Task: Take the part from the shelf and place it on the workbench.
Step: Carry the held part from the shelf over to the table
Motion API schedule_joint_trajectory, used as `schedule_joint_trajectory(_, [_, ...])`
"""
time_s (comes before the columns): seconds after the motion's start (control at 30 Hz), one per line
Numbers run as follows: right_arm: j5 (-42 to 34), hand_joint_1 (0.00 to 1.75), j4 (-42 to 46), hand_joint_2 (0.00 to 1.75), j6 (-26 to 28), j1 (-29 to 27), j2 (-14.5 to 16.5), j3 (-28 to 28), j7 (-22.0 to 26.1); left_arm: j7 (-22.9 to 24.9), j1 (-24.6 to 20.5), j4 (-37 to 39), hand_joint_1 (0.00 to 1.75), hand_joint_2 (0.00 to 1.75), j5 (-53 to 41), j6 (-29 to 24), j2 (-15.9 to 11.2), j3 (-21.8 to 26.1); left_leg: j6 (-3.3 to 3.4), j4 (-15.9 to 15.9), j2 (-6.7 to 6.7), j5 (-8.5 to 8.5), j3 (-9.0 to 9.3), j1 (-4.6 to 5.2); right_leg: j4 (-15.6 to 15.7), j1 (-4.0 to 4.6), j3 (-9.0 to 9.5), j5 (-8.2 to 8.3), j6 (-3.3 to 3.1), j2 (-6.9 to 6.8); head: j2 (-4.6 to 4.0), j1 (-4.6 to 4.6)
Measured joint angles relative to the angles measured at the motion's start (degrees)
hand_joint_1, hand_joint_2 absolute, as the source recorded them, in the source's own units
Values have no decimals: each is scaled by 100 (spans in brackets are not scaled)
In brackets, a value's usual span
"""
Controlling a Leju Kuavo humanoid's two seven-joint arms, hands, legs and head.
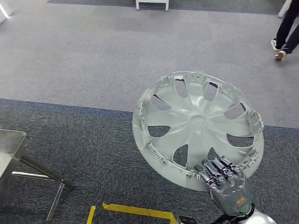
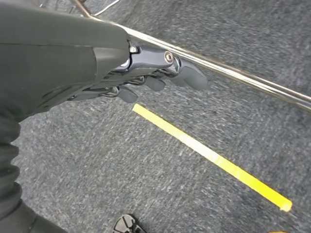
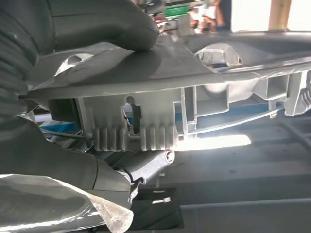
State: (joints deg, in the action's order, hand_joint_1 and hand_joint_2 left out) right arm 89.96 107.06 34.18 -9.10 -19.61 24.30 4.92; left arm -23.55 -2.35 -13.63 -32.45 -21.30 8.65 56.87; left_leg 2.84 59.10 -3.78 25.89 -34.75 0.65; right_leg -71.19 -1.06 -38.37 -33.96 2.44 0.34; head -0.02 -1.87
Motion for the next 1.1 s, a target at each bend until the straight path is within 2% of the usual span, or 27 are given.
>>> schedule_joint_trajectory(0.07, [-1,175,0,175,0,0,0,7,-1,-3,-5,-1,0,175,-20,8,0,0,-27,24,-164,19,12,1,736,-22,266,423,-25,220,0,1])
schedule_joint_trajectory(0.1, [0,175,0,175,1,1,0,9,-1,-5,-9,-1,0,175,-30,11,-1,0,-54,38,-237,25,0,-2,1011,-30,391,527,-34,327,-1,-3])
schedule_joint_trajectory(0.13, [0,175,0,175,3,2,0,9,0,-7,-10,-1,0,175,-38,11,-2,0,-83,50,-301,28,-20,-7,1161,-34,464,553,-44,403,-1,-5])
schedule_joint_trajectory(0.17, [1,175,0,175,4,6,0,10,1,-8,-6,-1,0,175,-41,12,-3,0,-119,55,-363,22,-42,-16,1203,-27,497,534,-58,405,-1,-7])
schedule_joint_trajectory(0.23, [0,175,0,175,5,15,1,10,4,-8,17,-1,0,175,-43,12,-8,2,-180,55,-429,16,-65,-36,1224,-19,529,546,-103,279,-1,-8])
schedule_joint_trajectory(0.27, [0,175,1,175,5,12,1,9,7,-8,24,-2,0,175,-45,12,-7,3,-211,119,-344,65,-95,-32,1243,-23,549,553,-136,203,-1,-25])
schedule_joint_trajectory(0.3, [0,175,1,175,5,6,1,8,9,-4,23,-2,0,175,-46,13,-5,7,-241,289,-191,178,-169,-25,1263,-28,570,554,-167,120,-1,-41])
schedule_joint_trajectory(0.37, [1,175,2,175,5,-11,0,7,16,21,5,-3,0,175,-48,22,2,24,-295,953,168,540,-470,-30,1274,-11,597,536,-214,-52,-1,-71])
schedule_joint_trajectory(0.4, [1,175,2,175,4,-14,0,5,15,47,-2,-3,0,175,-48,26,5,32,-315,1321,256,698,-639,-44,1274,0,604,524,-224,-139,-1,-71])
schedule_joint_trajectory(0.43, [1,175,2,175,4,-17,0,2,13,73,-3,-3,0,175,-53,29,8,39,-327,1567,295,770,-749,-56,1273,7,614,512,-228,-221,-1,-72])
schedule_joint_trajectory(0.47, [1,175,3,175,8,-23,0,-3,9,95,3,-3,0,175,-64,27,10,44,-331,1606,314,726,-759,-64,1273,10,626,499,-226,-300,-1,-72])
schedule_joint_trajectory(0.5, [-1,175,5,175,15,-36,0,-10,8,109,9,-3,0,175,-78,24,13,47,-325,1412,340,579,-653,-67,1273,12,645,484,-219,-375,-1,-73])
schedule_joint_trajectory(0.53, [-2,175,11,175,23,-56,0,-22,15,114,14,-3,0,175,-92,19,14,52,-305,1051,416,376,-462,-60,1273,14,671,467,-208,-446,-1,-73])
schedule_joint_trajectory(0.57, [-2,175,20,175,34,-76,0,-37,33,114,13,-3,0,175,-102,14,15,58,-280,651,563,220,-253,-35,1273,22,698,447,-192,-513,-1,-72])
schedule_joint_trajectory(0.63, [-2,175,34,175,67,-101,0,-76,96,119,-3,-3,0,175,-115,4,17,71,-213,131,790,84,0,26,1267,49,731,408,-147,-636,-1,-66])
schedule_joint_trajectory(0.67, [-1,175,37,175,92,-103,0,-89,137,133,-8,-3,0,175,-127,-1,18,76,-185,62,818,103,21,53,1269,59,741,393,-122,-695,-1,-64])
schedule_joint_trajectory(0.73, [0,175,48,175,144,-100,0,-103,217,184,-1,-3,0,175,-161,-13,19,82,-121,7,678,87,31,49,1281,53,771,357,-58,-794,0,-65])
schedule_joint_trajectory(0.77, [-1,175,57,175,167,-100,1,-111,253,210,4,-3,0,175,-181,-19,25,84,-85,-29,607,73,60,32,1240,42,771,308,-28,-721,0,-60])
schedule_joint_trajectory(0.83, [-7,175,73,175,216,-106,4,-140,306,245,-5,-3,0,175,-210,-24,35,85,-18,-91,467,43,115,-11,843,21,598,68,14,-386,1,-33])
schedule_joint_trajectory(0.87, [-6,175,74,175,242,-110,6,-158,332,263,-16,-3,0,175,-220,-21,39,85,2,-94,397,44,117,-14,468,19,414,-104,24,-200,0,-16])
schedule_joint_trajectory(0.9, [-5,175,74,175,266,-115,7,-175,354,278,-25,-3,0,175,-227,-14,38,85,15,-92,319,47,115,-15,74,17,199,-257,33,-102,0,-8])
schedule_joint_trajectory(0.93, [-2,175,74,175,286,-119,7,-189,378,290,-28,-3,0,175,-232,-6,39,85,20,-90,236,50,118,-14,-219,16,22,-329,42,-59,-1,-3])
schedule_joint_trajectory(0.97, [0,175,74,175,302,-122,7,-200,405,298,-27,-3,0,175,-237,3,43,85,19,-86,149,52,123,-14,-319,16,-70,-285,46,-44,-1,-3])
schedule_joint_trajectory(1.0, [-1,175,74,175,315,-126,7,-211,426,300,-26,-3,0,175,-241,9,46,85,14,-79,60,55,132,-18,-180,13,-42,-122,47,-32,-1,-4])
schedule_joint_trajectory(1.03, [-2,175,74,175,327,-129,7,-223,450,300,-26,-3,0,175,-244,11,49,85,2,-68,-28,63,142,-26,155,3,85,119,46,10,-1,-3])
schedule_joint_trajectory(1.07, [-1,175,74,175,333,-131,7,-237,476,299,-27,-3,0,175,-247,15,50,85,-17,-53,-112,76,145,-35,553,-14,258,322,46,126,-1,-2])
schedule_joint_trajectory(1.1, [-1,175,73,175,343,-133,10,-249,502,298,-33,-3,0,175,-254,19,48,85,-44,-23,-192,90,131,-38,910,-34,430,451,42,257,-1,-3])
